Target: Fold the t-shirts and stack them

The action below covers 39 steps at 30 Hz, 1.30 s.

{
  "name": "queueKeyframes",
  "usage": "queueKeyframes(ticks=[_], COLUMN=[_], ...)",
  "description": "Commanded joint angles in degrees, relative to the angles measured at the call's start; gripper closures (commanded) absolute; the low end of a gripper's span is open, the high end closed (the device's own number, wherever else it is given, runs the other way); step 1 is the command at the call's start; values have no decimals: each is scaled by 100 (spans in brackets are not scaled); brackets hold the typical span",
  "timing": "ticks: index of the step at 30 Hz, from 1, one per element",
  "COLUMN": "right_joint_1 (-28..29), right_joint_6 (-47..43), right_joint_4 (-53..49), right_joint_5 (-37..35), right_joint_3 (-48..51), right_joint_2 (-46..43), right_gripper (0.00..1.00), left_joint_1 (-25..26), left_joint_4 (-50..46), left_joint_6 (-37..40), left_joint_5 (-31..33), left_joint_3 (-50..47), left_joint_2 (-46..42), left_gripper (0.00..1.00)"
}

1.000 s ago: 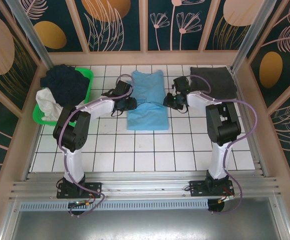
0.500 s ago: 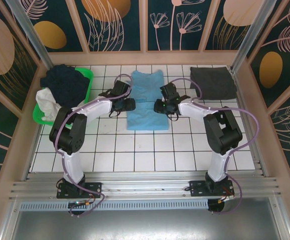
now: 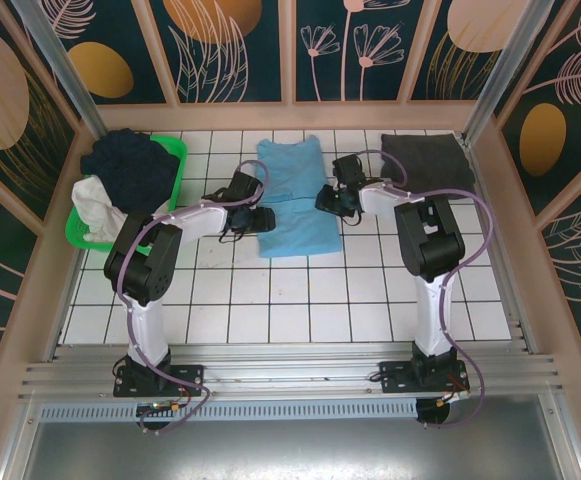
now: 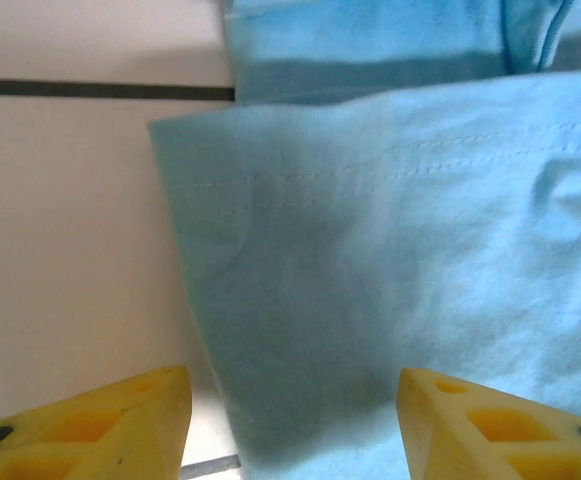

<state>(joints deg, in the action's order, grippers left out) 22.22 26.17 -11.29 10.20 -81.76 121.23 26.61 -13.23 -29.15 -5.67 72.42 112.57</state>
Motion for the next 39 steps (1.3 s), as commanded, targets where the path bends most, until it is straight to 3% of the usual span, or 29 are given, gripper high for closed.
queueKeyframes(ticks=[1,6,10,15,20,26,31,34,39], right_joint_1=[28,185,515,857,1004,1474,2065,2112,2109], right_joint_6=[-15,-184,-415,-485,-235,-123,32,274,525], right_joint_4=[-410,-591,-139,-129,82,420,-3,-287,-556], right_joint_5=[-188,-666,-934,-1181,-1157,-782,-900,-1037,-1065], right_joint_3=[107,276,950,1541,2489,3535,3942,4090,3958], right_joint_2=[-14,-545,-1071,-1166,-1585,-2190,-2702,-3204,-3905], right_gripper=[62,62,59,60,61,61,62,61,58], left_joint_1=[-24,-33,-51,-104,-215,-235,-237,-235,-235], left_joint_4=[-184,-825,-1361,-1768,-1652,-1137,-816,-381,-291], left_joint_6=[259,598,759,711,517,426,205,21,-82], left_joint_5=[173,530,825,620,832,897,681,487,191], left_joint_3=[646,2391,4059,5644,5149,3693,2432,1623,1351], left_joint_2=[148,1138,2307,3552,3580,2824,1936,1241,615], left_gripper=[42,43,42,42,43,45,49,49,45])
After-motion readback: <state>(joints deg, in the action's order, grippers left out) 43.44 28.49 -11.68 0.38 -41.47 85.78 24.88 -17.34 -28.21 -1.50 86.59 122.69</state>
